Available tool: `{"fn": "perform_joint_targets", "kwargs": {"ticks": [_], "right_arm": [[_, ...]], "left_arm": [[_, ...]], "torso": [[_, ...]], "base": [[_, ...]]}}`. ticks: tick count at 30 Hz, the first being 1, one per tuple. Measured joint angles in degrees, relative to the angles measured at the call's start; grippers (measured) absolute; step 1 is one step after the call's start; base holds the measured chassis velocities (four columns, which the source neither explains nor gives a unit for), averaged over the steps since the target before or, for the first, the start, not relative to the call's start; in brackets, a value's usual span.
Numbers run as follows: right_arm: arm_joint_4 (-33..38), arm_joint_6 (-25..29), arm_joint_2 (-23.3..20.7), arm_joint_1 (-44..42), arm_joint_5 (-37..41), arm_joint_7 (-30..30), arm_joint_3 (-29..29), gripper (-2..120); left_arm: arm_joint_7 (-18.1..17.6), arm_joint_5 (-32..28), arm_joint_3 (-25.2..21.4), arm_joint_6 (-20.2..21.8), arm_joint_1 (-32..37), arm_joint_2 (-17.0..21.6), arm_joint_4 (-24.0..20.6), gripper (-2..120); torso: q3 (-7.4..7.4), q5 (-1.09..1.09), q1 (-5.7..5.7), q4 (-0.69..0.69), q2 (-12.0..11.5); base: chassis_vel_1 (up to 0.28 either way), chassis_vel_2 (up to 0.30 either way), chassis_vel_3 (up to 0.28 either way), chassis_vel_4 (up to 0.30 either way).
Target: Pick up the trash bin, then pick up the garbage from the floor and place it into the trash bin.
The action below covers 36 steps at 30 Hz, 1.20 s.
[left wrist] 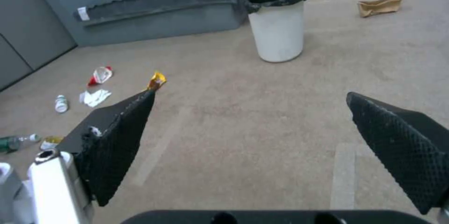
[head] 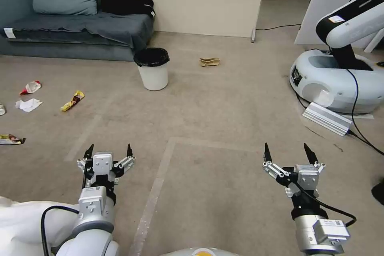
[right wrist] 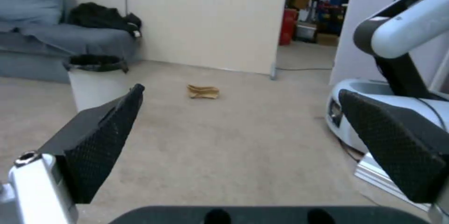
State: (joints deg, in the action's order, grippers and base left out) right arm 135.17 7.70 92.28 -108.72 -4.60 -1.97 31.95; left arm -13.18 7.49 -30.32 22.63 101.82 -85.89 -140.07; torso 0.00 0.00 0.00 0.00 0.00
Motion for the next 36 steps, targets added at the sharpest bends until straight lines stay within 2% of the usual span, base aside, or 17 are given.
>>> {"fn": "perform_joint_targets", "kwargs": {"ticks": [23,36], "right_arm": [[-0.47,0.5,-0.12,0.23,-0.19,-1.8,0.33,100],[-0.73,0.64,-0.13,0.26,-0.37,-2.48,0.33,100]], "left_arm": [[0.32,0.53,0.01,-1.08,0.31,0.09,0.38,100],[0.32,0.66,0.04,-1.01,0.56,0.11,0.25,100]], "torso": [[0.0,0.0,0.0,0.0,0.0],[0.01,0.01,0.0,-0.01,0.0]], "base": [[-0.003,0.002,0.002,-0.001],[-0.15,0.152,0.16,-0.162]]}}
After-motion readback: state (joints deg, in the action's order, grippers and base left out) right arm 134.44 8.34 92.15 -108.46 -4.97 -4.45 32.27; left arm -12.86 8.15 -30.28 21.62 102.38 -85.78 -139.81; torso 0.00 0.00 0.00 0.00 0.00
